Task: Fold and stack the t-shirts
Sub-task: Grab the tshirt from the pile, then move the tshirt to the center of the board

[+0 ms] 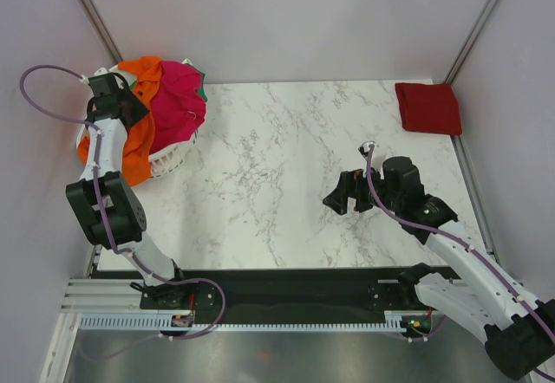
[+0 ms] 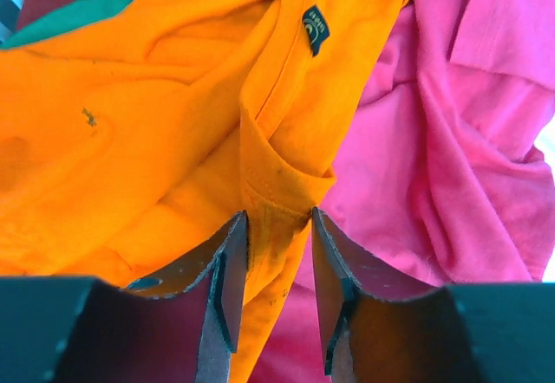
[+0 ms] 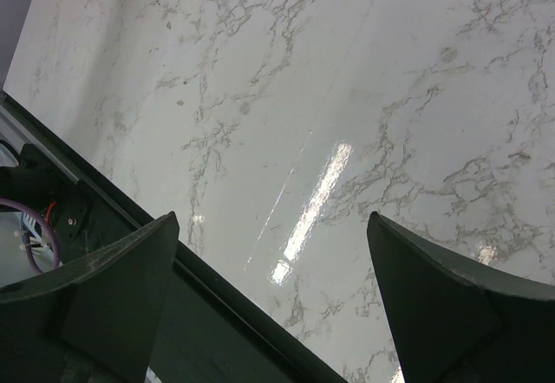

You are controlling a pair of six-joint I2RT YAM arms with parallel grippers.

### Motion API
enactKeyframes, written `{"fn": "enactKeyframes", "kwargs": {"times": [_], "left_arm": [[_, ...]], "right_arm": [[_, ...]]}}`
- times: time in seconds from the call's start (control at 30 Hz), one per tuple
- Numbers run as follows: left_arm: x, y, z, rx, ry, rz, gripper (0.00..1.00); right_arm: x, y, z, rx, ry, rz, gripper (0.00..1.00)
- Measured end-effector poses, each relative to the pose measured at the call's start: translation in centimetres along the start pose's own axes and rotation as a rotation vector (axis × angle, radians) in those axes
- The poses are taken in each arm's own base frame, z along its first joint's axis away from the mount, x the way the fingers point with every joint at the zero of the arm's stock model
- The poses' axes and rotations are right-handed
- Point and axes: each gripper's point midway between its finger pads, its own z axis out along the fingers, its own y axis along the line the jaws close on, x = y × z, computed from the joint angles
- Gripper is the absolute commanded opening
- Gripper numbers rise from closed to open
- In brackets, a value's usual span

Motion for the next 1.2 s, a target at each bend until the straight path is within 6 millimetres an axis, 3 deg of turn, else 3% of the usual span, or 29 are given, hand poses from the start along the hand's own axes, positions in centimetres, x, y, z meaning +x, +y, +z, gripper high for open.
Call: {"fn": "enactKeyframes", "kwargs": {"times": [0.13,0.23,0.27,0.3,0.37,0.63,0.7,0.77,0.83,0.87,0.93,0.97,1.0,1.03,1.07,1.1,1.2], "left_arm": [[-0.2,-0.1,0.0,0.003,-0.005,0.000,0.45],[-0.2,-0.1,0.0,0.003,-0.005,0.000,0.43],[-0.2,-0.1,0.0,0.003,-0.005,0.000,0.38],[-0.2,-0.1,0.0,0.003,-0.005,-0.001,0.22],[-0.2,-0.1,0.0,0.005,-0.004,0.002,0.02],[-1.1,-1.8,-0.4,0.054,-0.017,0.016,0.02],[-1.6,-3.5,-1.4,0.075,-0.032,0.035,0.02],[-3.0,-6.5,-3.2,0.115,-0.065,0.067,0.02],[-5.6,-11.8,-7.0,0.205,-0.126,0.104,0.02],[-7.6,-15.2,-9.8,0.273,-0.178,0.120,0.02],[-12.1,-21.6,-17.1,0.448,-0.309,0.115,0.02],[-14.8,-24.9,-22.4,0.579,-0.402,0.086,0.02],[-16.6,-26.8,-26.9,0.688,-0.477,0.061,0.02],[-18.2,-28.1,-31.9,0.803,-0.548,0.025,0.02],[-19.6,-28.4,-37.4,0.920,-0.615,-0.023,0.02],[-20.3,-28.2,-41.5,1.010,-0.659,-0.064,0.02],[-21.2,-27.4,-50.8,1.237,-0.746,-0.142,0.02]], "right_arm": [[0.0,0.0,0.0,0.000,0.000,0.000,0.98],[0.0,0.0,0.0,0.000,0.000,0.000,0.98],[0.0,0.0,0.0,0.000,0.001,0.000,0.98],[0.0,0.0,0.0,0.000,0.001,0.000,0.98],[0.1,-0.1,0.1,0.001,0.003,0.001,0.98],[0.4,-0.2,0.2,0.005,0.013,0.005,0.98],[0.4,-0.3,0.2,0.006,0.013,0.005,0.98],[0.4,-0.3,0.2,0.006,0.013,0.005,0.98],[0.4,-0.3,0.2,0.009,0.012,0.005,0.98],[0.4,-0.3,0.2,0.010,0.011,0.005,0.98],[0.3,-0.4,0.2,0.013,0.007,0.004,0.98],[0.2,-0.3,0.1,0.014,0.004,0.003,0.98],[0.1,-0.4,0.1,0.016,-0.002,0.001,0.98],[0.0,-0.4,-0.1,0.020,-0.010,-0.001,0.98],[-0.2,-0.5,-0.2,0.028,-0.021,-0.003,0.98],[-0.4,-0.5,-0.4,0.035,-0.033,-0.006,0.98],[-1.3,-0.9,-1.2,0.069,-0.090,-0.017,0.98]]}}
